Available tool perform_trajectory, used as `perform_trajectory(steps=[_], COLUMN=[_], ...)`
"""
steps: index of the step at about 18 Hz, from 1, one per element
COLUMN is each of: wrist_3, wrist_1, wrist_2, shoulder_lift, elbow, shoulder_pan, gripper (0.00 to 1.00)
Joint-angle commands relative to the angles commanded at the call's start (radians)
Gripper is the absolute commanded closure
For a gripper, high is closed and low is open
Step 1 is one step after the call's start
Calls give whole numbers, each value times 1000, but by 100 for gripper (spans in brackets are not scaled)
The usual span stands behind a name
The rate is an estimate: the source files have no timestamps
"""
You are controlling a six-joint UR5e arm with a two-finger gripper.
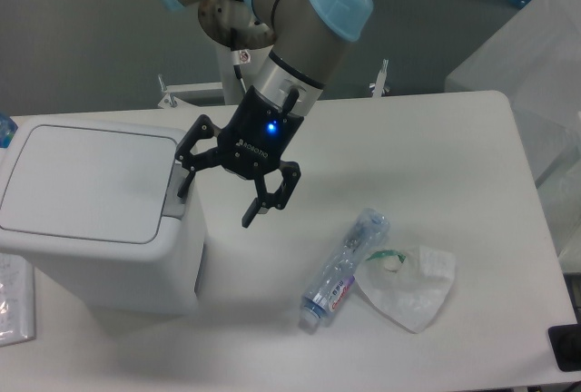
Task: Open the trash can
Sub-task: 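Push the gripper finger against the lid edge to flip it open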
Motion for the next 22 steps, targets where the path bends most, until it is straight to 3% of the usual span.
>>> perform_trajectory(steps=[22], wrist_3=[-9], wrist_1=[-3], wrist_2=[-6], shoulder_lift=[-3], elbow=[17], shoulder_pan=[3], gripper=[0])
